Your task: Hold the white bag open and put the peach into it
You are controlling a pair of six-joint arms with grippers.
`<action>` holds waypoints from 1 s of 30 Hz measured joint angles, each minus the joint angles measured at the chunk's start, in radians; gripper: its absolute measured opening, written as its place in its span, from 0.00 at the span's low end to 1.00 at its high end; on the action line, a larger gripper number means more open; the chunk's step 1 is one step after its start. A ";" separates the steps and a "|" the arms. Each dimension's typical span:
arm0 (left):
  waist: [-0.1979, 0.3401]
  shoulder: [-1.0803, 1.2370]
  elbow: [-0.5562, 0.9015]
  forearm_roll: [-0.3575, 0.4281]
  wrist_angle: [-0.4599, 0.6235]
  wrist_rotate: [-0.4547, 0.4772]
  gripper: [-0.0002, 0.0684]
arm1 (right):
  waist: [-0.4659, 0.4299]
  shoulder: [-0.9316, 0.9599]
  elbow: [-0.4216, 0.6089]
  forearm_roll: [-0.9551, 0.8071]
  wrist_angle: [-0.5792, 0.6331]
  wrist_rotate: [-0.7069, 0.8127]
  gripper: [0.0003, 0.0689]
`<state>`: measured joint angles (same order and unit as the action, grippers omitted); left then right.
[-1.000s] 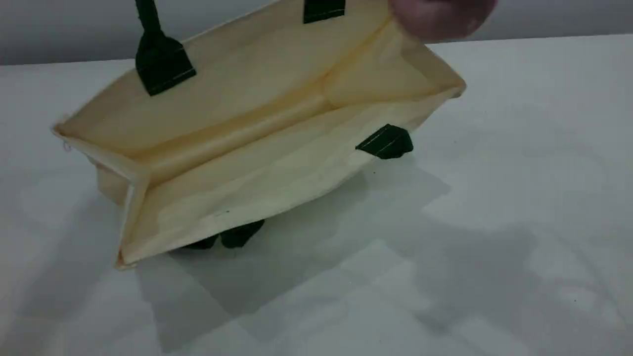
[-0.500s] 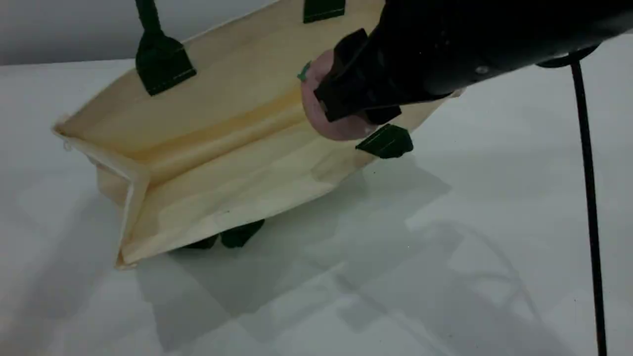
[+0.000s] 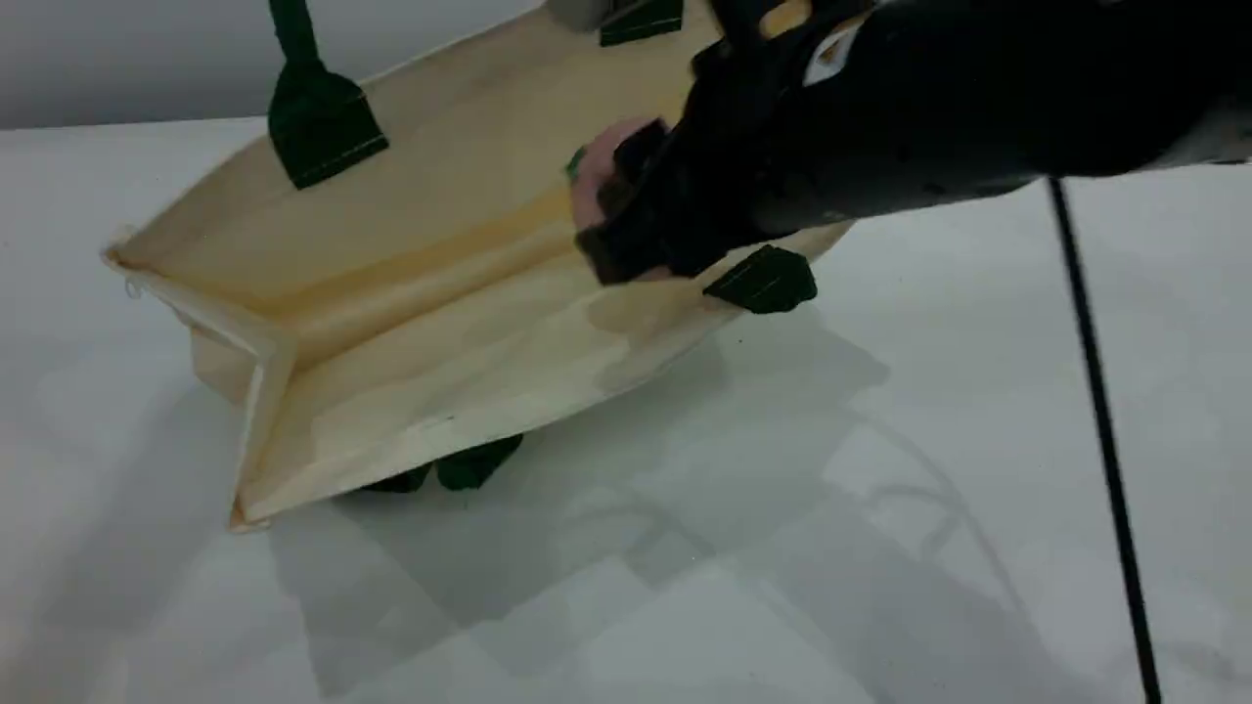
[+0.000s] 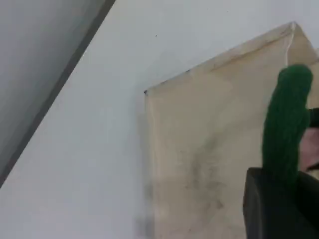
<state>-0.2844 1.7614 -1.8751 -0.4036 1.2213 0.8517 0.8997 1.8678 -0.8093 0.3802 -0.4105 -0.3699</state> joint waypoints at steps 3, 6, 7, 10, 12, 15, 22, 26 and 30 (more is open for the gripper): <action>0.000 0.000 0.000 0.000 0.000 0.000 0.14 | 0.000 0.046 -0.036 -0.019 0.000 0.005 0.45; 0.000 0.000 0.000 0.000 0.000 0.000 0.14 | 0.000 0.091 -0.071 -0.019 0.002 0.004 0.45; 0.000 0.000 0.000 0.000 0.000 0.000 0.14 | 0.000 0.102 -0.080 -0.019 0.002 0.004 0.45; 0.000 0.000 0.000 0.000 0.000 0.000 0.14 | 0.000 0.132 -0.107 -0.018 0.005 0.004 0.45; 0.000 0.000 0.000 0.000 0.000 0.000 0.14 | 0.000 0.142 -0.121 -0.018 0.005 0.004 0.45; 0.000 0.000 0.000 0.000 0.000 0.000 0.14 | 0.000 0.153 -0.138 -0.019 -0.010 0.005 0.45; 0.000 0.000 0.000 0.000 0.000 0.000 0.14 | 0.000 0.212 -0.166 -0.039 -0.021 0.005 0.45; 0.000 0.000 0.000 0.000 0.000 0.000 0.14 | 0.016 0.212 -0.180 -0.041 -0.028 0.043 0.45; 0.000 0.000 0.000 0.000 0.000 -0.001 0.14 | 0.027 0.212 -0.220 -0.038 0.000 0.097 0.54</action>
<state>-0.2844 1.7614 -1.8751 -0.4036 1.2213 0.8507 0.9271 2.0801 -1.0297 0.3419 -0.4103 -0.2724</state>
